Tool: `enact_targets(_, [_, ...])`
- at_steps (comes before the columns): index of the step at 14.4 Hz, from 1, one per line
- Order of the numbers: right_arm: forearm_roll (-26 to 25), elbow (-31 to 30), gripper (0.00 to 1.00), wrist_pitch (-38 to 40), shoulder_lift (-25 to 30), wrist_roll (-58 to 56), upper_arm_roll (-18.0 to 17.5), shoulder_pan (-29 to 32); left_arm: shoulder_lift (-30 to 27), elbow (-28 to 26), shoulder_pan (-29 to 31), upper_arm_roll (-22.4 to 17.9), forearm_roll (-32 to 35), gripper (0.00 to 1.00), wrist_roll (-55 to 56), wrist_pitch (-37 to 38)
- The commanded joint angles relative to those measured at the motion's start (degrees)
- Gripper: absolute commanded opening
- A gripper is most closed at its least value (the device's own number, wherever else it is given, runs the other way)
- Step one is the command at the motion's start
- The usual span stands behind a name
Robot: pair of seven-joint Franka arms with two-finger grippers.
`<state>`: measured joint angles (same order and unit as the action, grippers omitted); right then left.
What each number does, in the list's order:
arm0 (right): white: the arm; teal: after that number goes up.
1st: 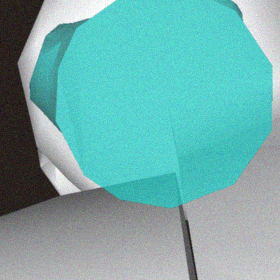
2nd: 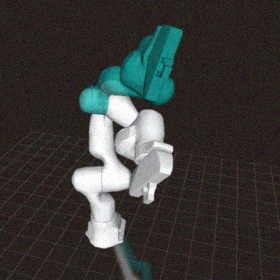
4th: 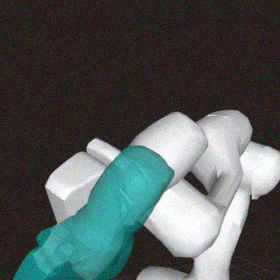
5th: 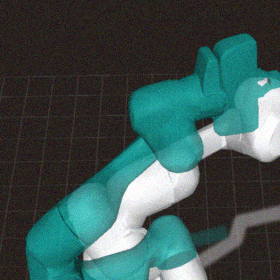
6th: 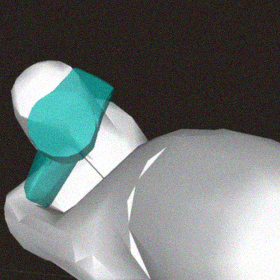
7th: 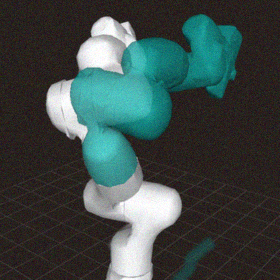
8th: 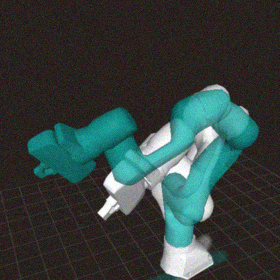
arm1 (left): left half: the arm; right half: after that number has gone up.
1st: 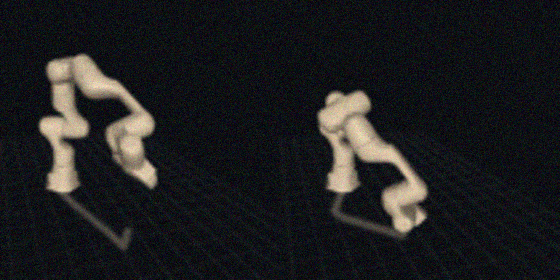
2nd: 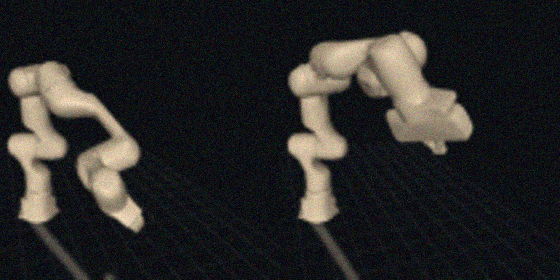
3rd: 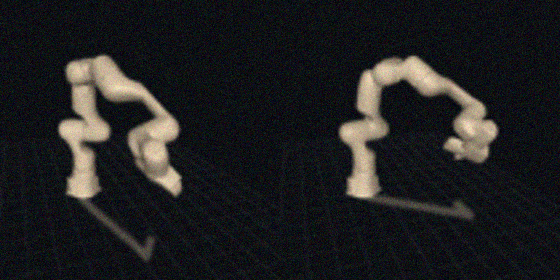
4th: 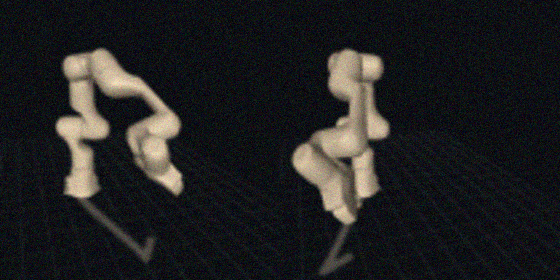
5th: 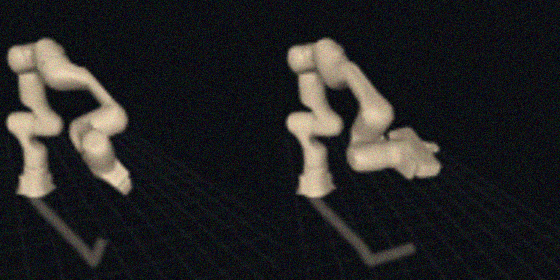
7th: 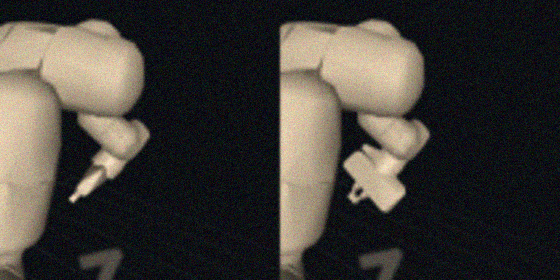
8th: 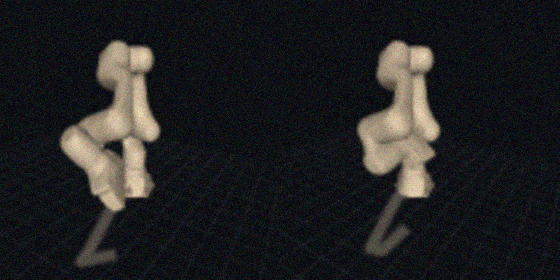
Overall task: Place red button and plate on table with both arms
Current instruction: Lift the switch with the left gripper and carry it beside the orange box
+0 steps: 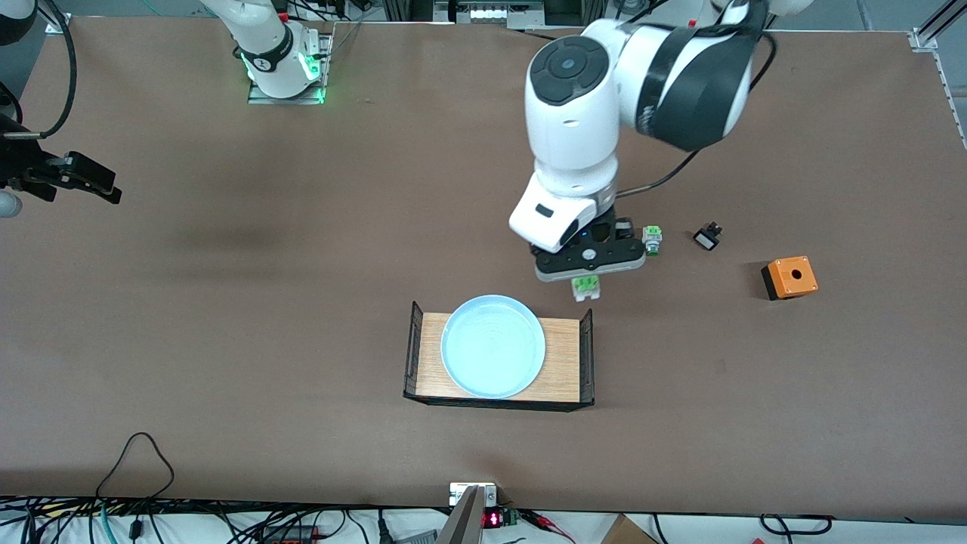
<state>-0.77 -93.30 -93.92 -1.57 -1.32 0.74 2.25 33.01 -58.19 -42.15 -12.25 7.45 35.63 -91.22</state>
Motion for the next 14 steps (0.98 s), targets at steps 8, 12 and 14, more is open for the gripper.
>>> enact_targets(8, [0.5, 1.3, 1.00, -0.5, -1.4, 0.2, -0.3, 0.6, -13.5, -19.4, 9.3, 0.6, -2.9, 0.29, -27.1, 3.8])
enact_targets(12, [0.6, 1.3, 1.00, -0.6, -1.5, 0.2, -0.3, 0.5, -13.9, -27.9, 16.6, 0.6, -3.0, 0.29, -37.5, -5.4])
enact_targets(14, [0.6, 1.4, 1.00, -0.6, -1.5, 0.2, -0.3, 0.6, -14.6, -34.1, 19.6, 0.6, -3.2, 0.29, -40.3, -12.6])
